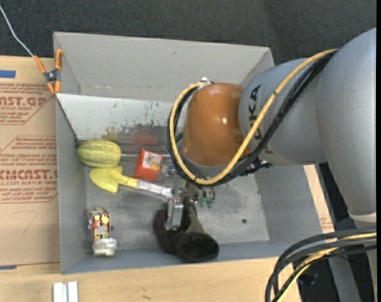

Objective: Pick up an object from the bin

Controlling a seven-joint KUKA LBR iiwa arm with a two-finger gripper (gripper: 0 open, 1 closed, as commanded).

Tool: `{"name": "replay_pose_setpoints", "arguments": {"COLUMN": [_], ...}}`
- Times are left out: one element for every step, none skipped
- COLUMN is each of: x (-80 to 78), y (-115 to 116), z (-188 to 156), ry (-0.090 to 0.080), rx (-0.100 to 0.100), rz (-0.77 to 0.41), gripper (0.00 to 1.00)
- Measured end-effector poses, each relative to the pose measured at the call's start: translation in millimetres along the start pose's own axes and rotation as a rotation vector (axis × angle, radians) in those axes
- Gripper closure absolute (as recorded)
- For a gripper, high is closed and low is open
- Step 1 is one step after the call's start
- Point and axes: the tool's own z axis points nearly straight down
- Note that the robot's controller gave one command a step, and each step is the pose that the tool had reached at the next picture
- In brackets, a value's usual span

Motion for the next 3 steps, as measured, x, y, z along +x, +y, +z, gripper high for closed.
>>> {"name": "replay_pose_setpoints", "arguments": {"x": [-0.7,-18.9,2.9], "y": [-0.2,-0.4,-23.5], "z": [-2.8,61.7,61.5], "ry": [-0.003,-0.003,-0.01], "rx": [0.0,0.0,-0.003], "rz": [0.0,-0.099,0.174], "gripper": [0.0,0.0,1.0]}}
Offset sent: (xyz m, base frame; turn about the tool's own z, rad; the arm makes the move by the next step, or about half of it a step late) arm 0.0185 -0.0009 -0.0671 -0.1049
